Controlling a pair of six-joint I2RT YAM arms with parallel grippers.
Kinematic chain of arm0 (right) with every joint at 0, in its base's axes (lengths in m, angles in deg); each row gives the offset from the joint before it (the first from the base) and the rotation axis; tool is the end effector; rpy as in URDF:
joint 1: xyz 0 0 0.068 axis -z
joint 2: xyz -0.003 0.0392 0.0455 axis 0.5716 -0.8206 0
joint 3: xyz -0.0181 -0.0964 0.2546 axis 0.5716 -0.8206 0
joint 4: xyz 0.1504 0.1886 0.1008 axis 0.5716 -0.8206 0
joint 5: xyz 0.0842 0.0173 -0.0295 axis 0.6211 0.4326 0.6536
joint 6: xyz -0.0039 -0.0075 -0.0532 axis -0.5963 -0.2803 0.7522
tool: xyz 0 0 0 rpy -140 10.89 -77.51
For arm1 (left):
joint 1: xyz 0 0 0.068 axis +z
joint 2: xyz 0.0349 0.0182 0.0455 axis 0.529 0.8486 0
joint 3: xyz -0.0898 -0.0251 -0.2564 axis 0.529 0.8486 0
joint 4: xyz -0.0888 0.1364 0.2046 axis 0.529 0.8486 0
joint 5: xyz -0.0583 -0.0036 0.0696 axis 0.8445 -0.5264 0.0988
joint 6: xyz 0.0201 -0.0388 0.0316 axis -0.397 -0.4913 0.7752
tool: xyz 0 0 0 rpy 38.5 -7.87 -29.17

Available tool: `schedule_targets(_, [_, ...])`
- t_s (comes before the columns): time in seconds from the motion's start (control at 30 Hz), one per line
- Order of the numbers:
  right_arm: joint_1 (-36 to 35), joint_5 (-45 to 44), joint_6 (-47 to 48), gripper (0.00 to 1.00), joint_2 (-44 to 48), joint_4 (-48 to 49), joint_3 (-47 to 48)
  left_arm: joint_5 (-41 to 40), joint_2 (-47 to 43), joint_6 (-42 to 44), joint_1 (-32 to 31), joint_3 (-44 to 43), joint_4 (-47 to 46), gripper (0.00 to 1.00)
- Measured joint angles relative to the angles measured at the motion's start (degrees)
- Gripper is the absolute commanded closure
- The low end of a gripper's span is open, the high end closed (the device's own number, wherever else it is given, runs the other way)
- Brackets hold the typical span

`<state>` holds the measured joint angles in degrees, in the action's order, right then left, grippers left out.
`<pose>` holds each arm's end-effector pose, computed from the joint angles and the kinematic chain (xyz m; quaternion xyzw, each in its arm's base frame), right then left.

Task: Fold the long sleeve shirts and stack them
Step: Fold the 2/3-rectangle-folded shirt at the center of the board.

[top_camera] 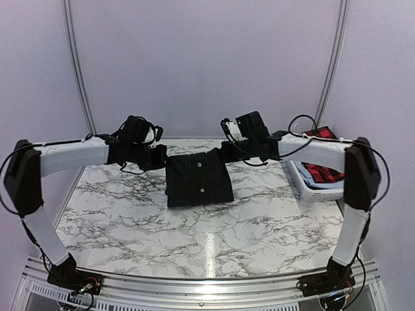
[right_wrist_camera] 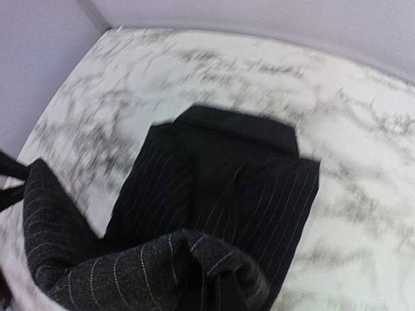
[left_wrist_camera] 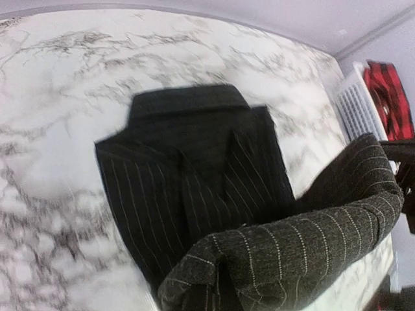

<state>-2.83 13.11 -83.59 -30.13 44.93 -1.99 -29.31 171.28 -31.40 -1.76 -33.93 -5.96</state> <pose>0.3335 0.2630 0.2665 -0.1818 0.8726 0.2553 0.3746 0.3120 -0.2151 0.2622 0.0828 0.8838 -0.2961 0.3527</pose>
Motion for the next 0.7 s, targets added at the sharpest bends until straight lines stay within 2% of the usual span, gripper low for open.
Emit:
schedule_targets(0.1, [3.96, 0.2, -0.17, 1.0, -17.44, -0.02, 16.65, 1.38, 15.89, -0.79, 5.88, -13.25, -0.31, 1.0])
schedule_targets(0.2, [6.32, 0.37, -0.66, 1.0, -29.79, -0.15, 27.1, 3.23, 31.1, -2.32, 9.64, -24.61, -1.51, 1.0])
schedule_targets(0.3, [8.13, 0.92, -1.53, 1.0, -36.68, -1.22, 30.88, 5.66, 38.97, -3.69, 10.82, -28.09, -2.12, 1.0])
schedule_targets(0.37, [8.55, 1.31, -2.12, 1.0, -37.42, -0.57, 29.53, 6.34, 39.32, -4.17, 10.62, -29.22, -2.1, 1.0])
schedule_targets(0.43, [8.59, 1.75, -2.56, 1.0, -35.06, 1.03, 25.88, 6.8, 38.64, -4.52, 9.86, -28.09, -2.8, 1.0])
schedule_targets(0.53, [8.33, 2.71, -3.43, 1.0, -29.4, 3.37, 16.33, 7.41, 34.69, -5.42, 7.91, -20.06, -6.71, 1.0])
schedule_targets(0.7, [6.32, 4.42, -4.55, 1.0, -16.39, 9.53, -4.81, 5.46, 18.88, -9.75, 0.37, 4.09, -14.21, 1.0])
